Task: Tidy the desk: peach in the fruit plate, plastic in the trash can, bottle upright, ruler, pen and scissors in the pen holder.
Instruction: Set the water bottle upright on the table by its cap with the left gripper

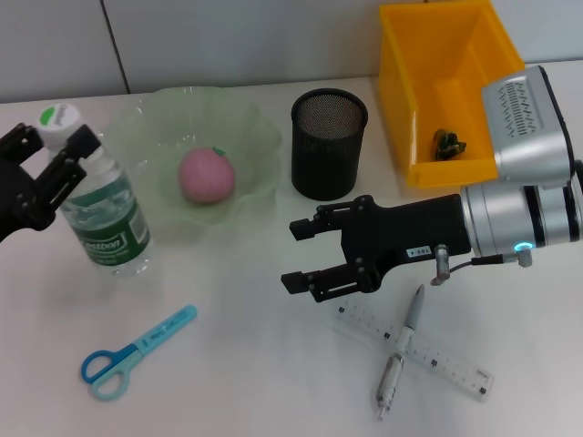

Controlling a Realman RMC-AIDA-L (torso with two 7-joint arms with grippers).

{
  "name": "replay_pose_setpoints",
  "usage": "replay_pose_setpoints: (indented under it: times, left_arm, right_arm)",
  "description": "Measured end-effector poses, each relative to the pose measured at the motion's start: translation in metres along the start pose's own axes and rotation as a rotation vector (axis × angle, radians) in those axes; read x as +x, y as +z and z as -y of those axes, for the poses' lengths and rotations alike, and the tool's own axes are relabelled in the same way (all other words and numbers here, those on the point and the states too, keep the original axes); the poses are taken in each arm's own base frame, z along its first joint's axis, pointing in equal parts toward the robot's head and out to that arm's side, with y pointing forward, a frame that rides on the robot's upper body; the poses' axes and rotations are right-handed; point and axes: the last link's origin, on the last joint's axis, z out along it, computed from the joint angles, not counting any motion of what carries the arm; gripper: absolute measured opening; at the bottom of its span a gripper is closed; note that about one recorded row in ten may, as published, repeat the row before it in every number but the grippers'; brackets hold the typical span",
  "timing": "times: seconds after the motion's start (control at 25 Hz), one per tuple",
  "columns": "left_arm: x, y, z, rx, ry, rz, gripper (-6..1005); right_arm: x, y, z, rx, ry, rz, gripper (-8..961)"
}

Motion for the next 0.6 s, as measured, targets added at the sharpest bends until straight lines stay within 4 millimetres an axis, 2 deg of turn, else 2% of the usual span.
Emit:
replay_pose_setpoints:
  times: [0.24, 0.6]
  left_arm:
    - [-0.010, -0.006, 0.004, 0.080, 0.007, -0.005, 444]
    - [-0.024, 0.001, 0.003, 0.112, 0.014, 0.028, 444]
  right_arm:
    - [0.000, 0.000, 0.000, 0.000, -0.001, -0.002, 758]
    - [0.000, 0.000, 0.000, 0.001, -0.010, -0.002, 758]
